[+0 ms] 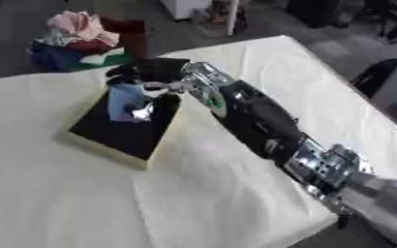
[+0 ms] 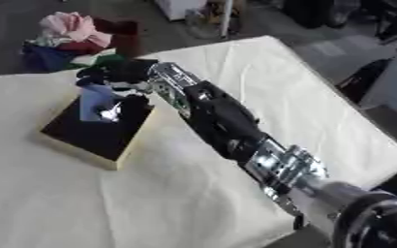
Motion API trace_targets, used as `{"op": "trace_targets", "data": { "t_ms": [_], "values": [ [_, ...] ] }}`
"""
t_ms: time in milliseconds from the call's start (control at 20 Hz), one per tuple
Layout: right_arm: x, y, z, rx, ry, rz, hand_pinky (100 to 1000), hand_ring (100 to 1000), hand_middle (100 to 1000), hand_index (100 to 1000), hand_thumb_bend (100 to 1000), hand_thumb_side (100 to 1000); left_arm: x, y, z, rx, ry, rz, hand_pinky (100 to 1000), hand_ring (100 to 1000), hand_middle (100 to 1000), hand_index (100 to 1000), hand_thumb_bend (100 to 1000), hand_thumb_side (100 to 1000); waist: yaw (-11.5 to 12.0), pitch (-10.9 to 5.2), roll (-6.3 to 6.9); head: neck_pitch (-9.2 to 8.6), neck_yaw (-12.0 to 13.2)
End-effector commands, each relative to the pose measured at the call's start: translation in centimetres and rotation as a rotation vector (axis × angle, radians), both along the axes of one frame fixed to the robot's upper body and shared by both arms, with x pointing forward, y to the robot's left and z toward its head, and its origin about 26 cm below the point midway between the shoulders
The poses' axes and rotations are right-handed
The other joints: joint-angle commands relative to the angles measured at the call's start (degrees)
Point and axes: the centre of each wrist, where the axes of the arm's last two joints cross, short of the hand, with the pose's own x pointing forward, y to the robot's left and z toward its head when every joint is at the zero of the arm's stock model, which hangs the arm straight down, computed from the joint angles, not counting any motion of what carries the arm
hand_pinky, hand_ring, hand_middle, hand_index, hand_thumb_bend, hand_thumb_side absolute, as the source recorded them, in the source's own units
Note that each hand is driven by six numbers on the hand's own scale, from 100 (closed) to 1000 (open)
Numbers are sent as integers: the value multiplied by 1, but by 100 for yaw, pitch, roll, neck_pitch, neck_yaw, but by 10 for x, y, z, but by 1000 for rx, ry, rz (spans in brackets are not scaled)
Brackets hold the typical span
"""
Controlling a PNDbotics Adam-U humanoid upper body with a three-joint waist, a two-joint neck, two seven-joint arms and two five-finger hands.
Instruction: Pick up objects on the table and place them in the box.
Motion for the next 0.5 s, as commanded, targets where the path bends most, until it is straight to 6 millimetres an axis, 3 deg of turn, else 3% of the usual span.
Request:
{"op": "trace_targets", "data": {
  "t_ms": [50, 150, 500],
  "values": [
    [-3, -2, 18, -10, -16, 23, 1000, 1000, 1000, 1000, 100, 944, -3, 3, 7, 8, -31, 10, 658, 409, 431, 627, 335, 631, -9, -112, 20, 56, 26],
    [-4, 1, 17, -21, 3, 36, 1000, 1000, 1000, 1000, 100, 1000, -3, 3, 7, 8, -31, 11, 658, 409, 430, 627, 335, 631, -11, -117, 20, 64, 31],
    [-5, 4, 11, -25, 91, 9, 1000, 1000, 1000, 1000, 100, 1000, -4, 4, 7, 12, -31, 14, 657, 407, 426, 627, 334, 631, -40, -132, 19, 73, 66]
  ]
}}
